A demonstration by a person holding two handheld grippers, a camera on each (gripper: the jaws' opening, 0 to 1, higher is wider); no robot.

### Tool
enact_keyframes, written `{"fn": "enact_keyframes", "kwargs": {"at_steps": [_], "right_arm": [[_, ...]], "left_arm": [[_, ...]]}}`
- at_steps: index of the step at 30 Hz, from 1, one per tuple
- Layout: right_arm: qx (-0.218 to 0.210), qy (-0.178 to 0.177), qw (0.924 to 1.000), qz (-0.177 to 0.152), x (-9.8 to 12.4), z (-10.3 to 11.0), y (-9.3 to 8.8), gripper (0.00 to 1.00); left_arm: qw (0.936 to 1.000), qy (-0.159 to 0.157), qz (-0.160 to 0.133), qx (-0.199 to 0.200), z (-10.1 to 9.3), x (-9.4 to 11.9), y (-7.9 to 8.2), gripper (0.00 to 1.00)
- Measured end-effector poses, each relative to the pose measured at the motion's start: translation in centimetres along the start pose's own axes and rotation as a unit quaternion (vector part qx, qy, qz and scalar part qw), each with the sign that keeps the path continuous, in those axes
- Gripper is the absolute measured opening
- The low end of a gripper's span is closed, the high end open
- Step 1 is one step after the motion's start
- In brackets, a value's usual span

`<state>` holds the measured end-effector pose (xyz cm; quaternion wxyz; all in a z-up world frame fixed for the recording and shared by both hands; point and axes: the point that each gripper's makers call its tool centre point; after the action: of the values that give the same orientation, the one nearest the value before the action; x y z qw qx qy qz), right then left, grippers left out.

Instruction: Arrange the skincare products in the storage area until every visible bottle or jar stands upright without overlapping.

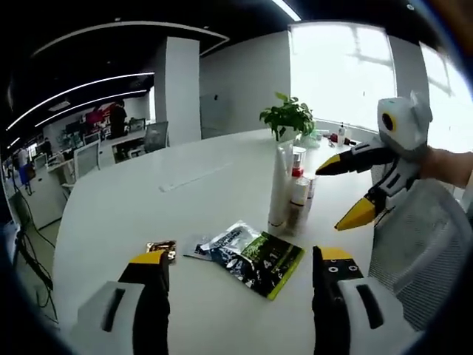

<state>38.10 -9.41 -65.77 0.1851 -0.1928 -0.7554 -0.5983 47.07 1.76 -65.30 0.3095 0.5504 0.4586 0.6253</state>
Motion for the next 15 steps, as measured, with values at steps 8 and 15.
{"fn": "enact_keyframes", "kwargs": {"at_steps": [8,15], "right_arm": [[-0.01,-0.026,0.9995,0.014,0.8,-1.3,-1.2,0.77],[-0.014,-0.031,0.9992,0.022,1.1,-1.4,-1.6,0.88]], "left_arm": [[1.0,-0.004,0.001,-0.005,-0.5,0.6,-0.1,0.79],[0.9998,-0.013,0.006,-0.011,-1.3,0.9,-0.1,0.86]]}}
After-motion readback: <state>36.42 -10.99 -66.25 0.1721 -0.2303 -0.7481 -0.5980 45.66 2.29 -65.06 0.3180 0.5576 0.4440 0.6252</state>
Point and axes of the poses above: the point that each gripper's makers call its tool centre point, and the gripper's own axes: x roughly backward along the fingers, z roughly to its left, y roughly out of its top, and after that the axes turned 3 degrees about -y, right-handed
